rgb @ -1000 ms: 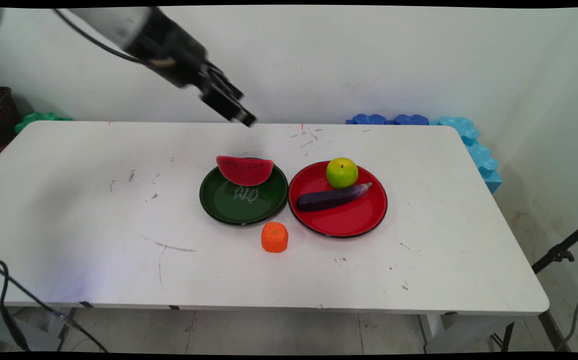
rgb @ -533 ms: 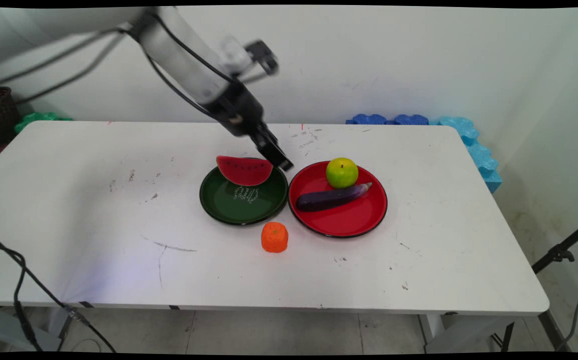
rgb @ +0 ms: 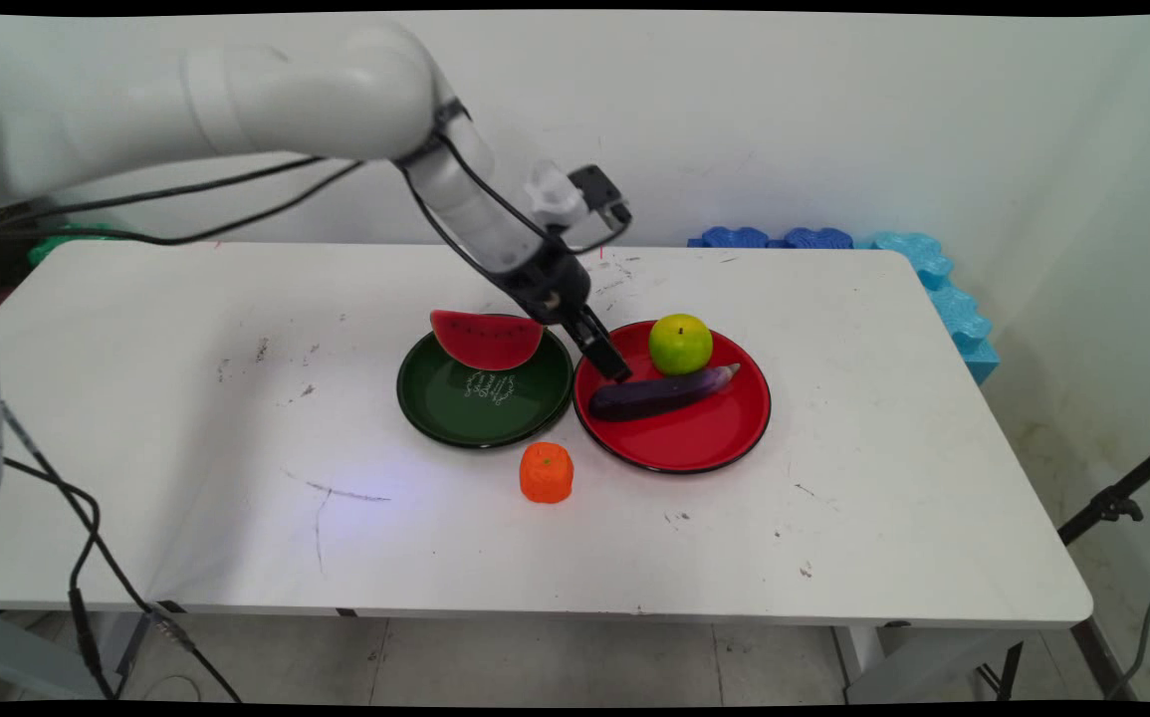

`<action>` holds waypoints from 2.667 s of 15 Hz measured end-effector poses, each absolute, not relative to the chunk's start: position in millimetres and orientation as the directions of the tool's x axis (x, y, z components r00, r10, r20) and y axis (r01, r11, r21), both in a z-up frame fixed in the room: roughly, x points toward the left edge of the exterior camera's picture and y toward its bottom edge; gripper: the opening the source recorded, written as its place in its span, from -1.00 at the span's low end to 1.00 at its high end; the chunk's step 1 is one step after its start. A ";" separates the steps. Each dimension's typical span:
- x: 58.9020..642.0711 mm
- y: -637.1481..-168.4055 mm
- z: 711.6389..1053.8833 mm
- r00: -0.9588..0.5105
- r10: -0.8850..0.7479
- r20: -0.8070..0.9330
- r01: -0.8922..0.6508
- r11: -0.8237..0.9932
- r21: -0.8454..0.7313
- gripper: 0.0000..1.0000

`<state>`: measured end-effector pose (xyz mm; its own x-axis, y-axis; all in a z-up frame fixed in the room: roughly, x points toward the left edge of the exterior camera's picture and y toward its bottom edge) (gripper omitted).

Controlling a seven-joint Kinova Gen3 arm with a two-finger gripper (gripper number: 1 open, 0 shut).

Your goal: Pick up the eggplant from the red plate, then place the picked object on the table

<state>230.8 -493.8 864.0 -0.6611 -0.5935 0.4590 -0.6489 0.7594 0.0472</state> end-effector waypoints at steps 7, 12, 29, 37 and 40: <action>202.9 -508.4 826.0 -0.671 -0.584 0.457 -0.636 0.770 0.051 1.00; 190.0 -511.6 815.2 -0.673 -0.582 0.457 -0.631 0.774 0.057 -1.00; 194.2 -446.4 937.5 -0.710 -0.477 0.518 -0.523 0.850 0.066 -1.00; 253.0 -359.7 965.2 -0.761 -0.436 0.480 -0.443 0.890 0.106 -1.00; 272.7 -329.2 948.7 -0.785 -0.419 0.455 -0.417 0.902 0.111 -1.00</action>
<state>272.7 -329.2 948.7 -0.7855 -0.4194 0.4551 -0.4170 0.9020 0.1114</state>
